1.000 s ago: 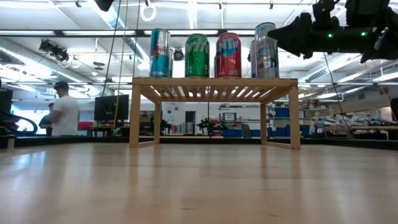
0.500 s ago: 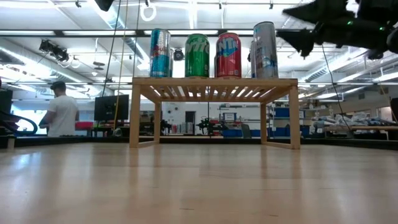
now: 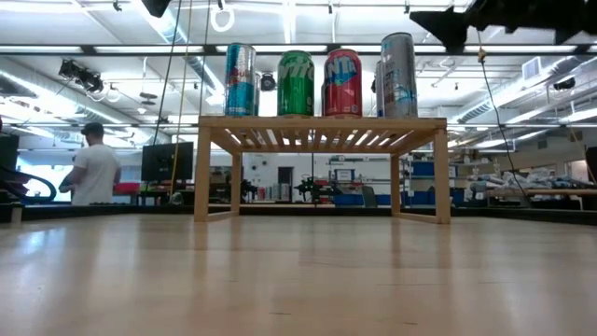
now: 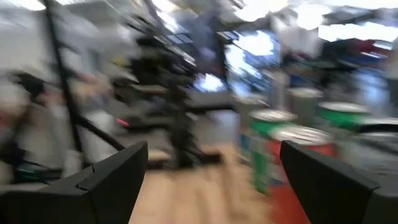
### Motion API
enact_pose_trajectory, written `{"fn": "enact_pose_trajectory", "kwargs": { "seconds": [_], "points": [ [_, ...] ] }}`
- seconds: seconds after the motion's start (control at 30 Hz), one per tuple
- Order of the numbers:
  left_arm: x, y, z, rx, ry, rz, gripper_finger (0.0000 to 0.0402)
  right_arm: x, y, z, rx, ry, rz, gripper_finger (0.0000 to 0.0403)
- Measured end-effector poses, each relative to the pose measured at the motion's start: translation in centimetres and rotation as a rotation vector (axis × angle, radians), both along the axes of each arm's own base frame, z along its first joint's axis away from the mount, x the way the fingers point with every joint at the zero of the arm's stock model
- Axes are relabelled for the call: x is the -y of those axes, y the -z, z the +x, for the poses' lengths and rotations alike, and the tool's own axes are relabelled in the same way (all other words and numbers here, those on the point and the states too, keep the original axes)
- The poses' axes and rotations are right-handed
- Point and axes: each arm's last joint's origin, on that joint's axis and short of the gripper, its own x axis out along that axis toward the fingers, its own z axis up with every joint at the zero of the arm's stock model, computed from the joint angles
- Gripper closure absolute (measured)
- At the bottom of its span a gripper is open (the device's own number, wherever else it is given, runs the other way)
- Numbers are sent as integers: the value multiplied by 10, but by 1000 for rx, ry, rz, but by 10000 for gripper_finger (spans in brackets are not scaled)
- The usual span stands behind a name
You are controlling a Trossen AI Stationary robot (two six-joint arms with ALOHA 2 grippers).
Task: Place canned beverage on shelf
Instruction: Align the white soda can with the other white soda can on the shelf
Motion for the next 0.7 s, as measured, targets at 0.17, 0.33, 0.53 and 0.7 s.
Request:
{"fn": "enact_pose_trajectory", "kwargs": {
  "seconds": [0.17,0.33,0.53,0.7],
  "points": [
    [0,0,0,0,0,1,86,-7,-29,-6,-178,180,-11,28],
    [0,0,0,0,1,2,86,-18,-49,-15,-266,256,-14,28],
    [0,0,0,0,15,53,86,-17,-43,-15,-348,524,6,28],
    [0,0,0,0,17,61,86,-16,-36,3,-390,561,11,27]
  ]
}}
